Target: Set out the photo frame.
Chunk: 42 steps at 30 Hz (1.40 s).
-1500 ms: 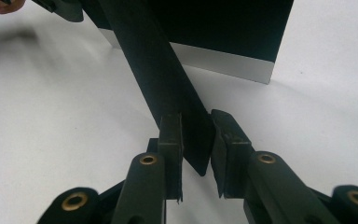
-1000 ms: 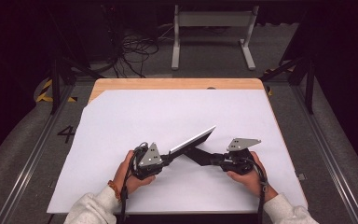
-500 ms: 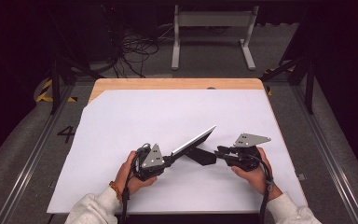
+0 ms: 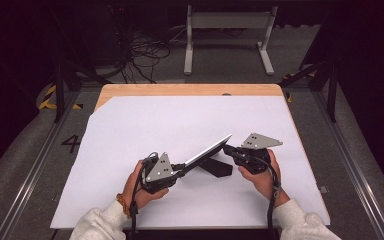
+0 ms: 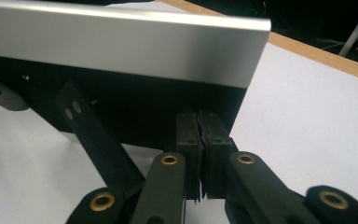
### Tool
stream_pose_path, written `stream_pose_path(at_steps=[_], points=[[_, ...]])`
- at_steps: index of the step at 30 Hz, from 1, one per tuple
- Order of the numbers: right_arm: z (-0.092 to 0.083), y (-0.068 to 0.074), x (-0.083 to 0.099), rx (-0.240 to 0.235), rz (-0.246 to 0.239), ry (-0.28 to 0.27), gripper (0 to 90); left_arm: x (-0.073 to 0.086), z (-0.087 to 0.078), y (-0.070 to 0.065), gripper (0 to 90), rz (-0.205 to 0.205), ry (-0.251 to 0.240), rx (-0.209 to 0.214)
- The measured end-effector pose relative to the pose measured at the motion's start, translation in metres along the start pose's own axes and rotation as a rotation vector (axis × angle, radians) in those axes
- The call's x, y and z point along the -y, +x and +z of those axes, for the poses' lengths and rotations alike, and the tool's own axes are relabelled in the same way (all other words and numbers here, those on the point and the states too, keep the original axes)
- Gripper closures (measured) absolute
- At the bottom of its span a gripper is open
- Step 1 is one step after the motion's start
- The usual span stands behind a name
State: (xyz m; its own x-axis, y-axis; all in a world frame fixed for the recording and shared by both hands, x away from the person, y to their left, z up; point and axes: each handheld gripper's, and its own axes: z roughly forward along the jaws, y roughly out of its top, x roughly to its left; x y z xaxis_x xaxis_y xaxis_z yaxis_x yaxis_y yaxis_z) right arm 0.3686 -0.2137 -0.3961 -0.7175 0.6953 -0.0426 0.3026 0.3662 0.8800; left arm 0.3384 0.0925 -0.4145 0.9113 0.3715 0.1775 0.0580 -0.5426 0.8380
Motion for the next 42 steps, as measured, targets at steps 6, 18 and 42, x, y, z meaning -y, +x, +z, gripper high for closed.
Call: stream_pose_path(at_steps=[6, 18, 42], points=[[0.005, -0.002, -0.003, 0.001, -0.007, 0.002, 89.7, -0.001, 0.001, -0.001, 81.1, -0.004, 0.001, 0.007], [0.013, 0.000, -0.004, 0.004, -0.033, 0.014, 89.2, -0.004, 0.004, -0.006, 78.3, -0.007, -0.010, 0.033], [0.020, 0.008, -0.005, -0.017, -0.068, 0.003, 87.5, -0.006, 0.002, -0.010, 70.6, 0.019, -0.019, 0.065]])
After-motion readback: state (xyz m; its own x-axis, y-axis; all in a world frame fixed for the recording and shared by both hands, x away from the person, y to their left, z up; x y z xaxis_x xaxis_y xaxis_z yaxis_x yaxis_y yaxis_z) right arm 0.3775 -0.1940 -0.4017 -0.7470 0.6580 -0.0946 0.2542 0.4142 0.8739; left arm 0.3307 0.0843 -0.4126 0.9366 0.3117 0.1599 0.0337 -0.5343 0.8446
